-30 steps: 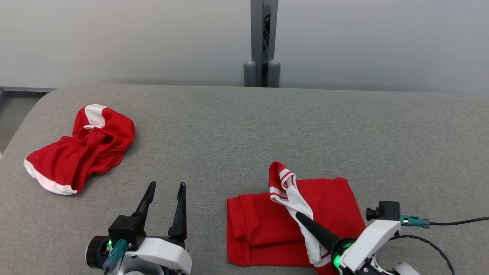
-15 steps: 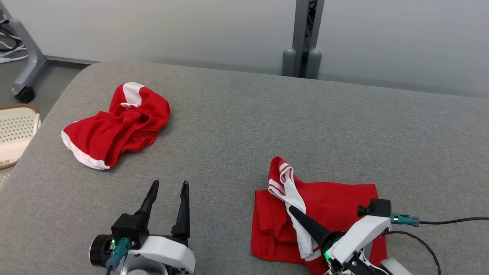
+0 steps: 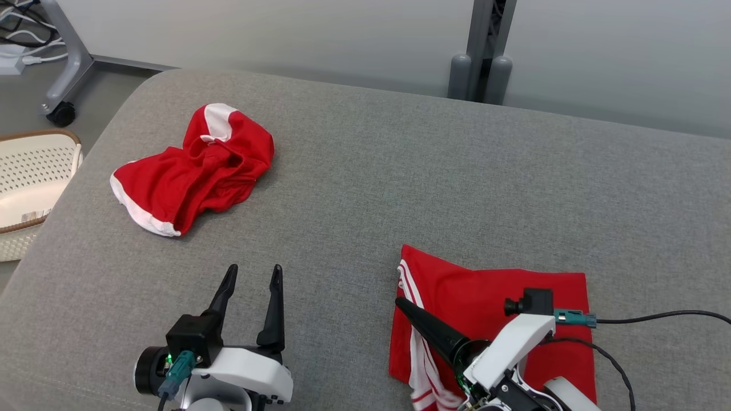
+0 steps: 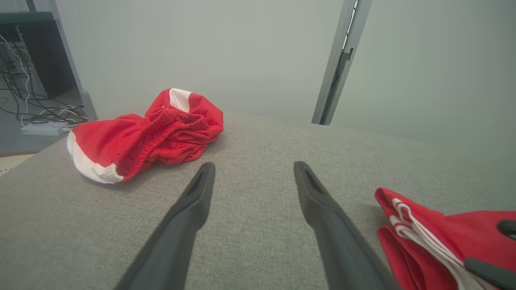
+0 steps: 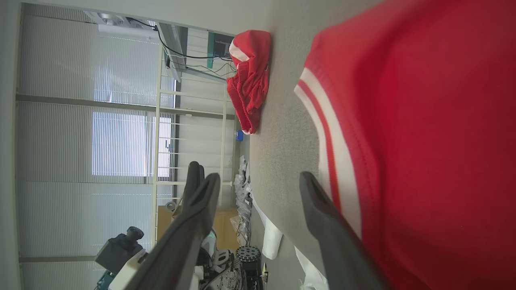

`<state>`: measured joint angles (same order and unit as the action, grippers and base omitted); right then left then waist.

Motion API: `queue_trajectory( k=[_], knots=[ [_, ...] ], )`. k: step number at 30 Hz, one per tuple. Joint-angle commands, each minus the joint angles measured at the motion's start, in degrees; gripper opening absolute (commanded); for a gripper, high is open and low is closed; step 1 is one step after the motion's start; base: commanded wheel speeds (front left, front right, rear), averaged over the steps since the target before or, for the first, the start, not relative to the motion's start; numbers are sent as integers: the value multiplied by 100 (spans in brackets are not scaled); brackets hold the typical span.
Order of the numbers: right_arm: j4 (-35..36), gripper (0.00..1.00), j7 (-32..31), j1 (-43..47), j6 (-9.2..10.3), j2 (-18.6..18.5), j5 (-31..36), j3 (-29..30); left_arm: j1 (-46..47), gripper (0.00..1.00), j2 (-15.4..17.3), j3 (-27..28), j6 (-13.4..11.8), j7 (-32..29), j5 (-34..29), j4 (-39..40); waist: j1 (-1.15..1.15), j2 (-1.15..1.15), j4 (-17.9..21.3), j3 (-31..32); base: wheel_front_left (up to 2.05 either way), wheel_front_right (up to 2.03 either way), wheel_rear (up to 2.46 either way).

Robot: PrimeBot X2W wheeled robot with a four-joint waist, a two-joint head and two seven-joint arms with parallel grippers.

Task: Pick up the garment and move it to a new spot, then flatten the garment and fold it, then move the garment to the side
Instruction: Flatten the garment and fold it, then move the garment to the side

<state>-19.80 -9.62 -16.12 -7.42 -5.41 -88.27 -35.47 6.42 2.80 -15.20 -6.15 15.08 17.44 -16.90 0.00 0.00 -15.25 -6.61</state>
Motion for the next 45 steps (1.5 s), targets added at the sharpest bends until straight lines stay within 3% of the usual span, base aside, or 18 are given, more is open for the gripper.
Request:
queue_trajectory(
  k=[1,9,14,19,21,23,27,28,35,41,45],
  knots=[
    [43,100,-41,-41,-13,-19,-24,18,92,100,21,29,-43,2,14,-1,0,0,31,27,0,0,0],
    [484,100,39,-132,-13,-229,-87,326,27,100,22,106,22,2,-66,-27,0,0,376,268,0,0,0],
    [801,100,411,-273,-13,-676,296,687,-23,100,22,175,62,2,-116,-19,0,0,636,408,0,0,0],
    [803,100,1342,-351,-13,-1365,1677,965,-56,100,22,231,90,2,-143,50,0,0,828,505,0,0,0],
    [620,100,1829,-409,-13,-1767,2787,941,-63,100,23,247,95,2,-155,75,0,0,882,541,0,0,0],
    [397,100,2149,-320,-13,-1854,3595,973,-74,100,21,273,101,2,-162,116,0,0,929,568,0,0,0],
    [109,100,2436,-69,-12,-1796,4768,1471,-125,100,18,328,112,2,-186,183,0,0,1017,603,0,0,0],
    [109,100,2436,-69,-12,-1796,4768,1471,-125,100,18,328,112,2,-186,183,0,0,1017,603,0,0,0],
    [321,100,2489,687,-12,-1150,6235,2598,-219,100,22,357,110,2,-237,270,0,0,1102,602,0,0,0],
    [533,100,2491,1254,-12,-511,6965,3106,-376,100,20,444,68,2,-309,392,0,0,1092,583,0,0,0],
    [488,100,2492,1403,-12,-315,7186,3175,-443,100,20,481,101,2,-353,448,0,0,1064,560,0,0,0]
  ],
)
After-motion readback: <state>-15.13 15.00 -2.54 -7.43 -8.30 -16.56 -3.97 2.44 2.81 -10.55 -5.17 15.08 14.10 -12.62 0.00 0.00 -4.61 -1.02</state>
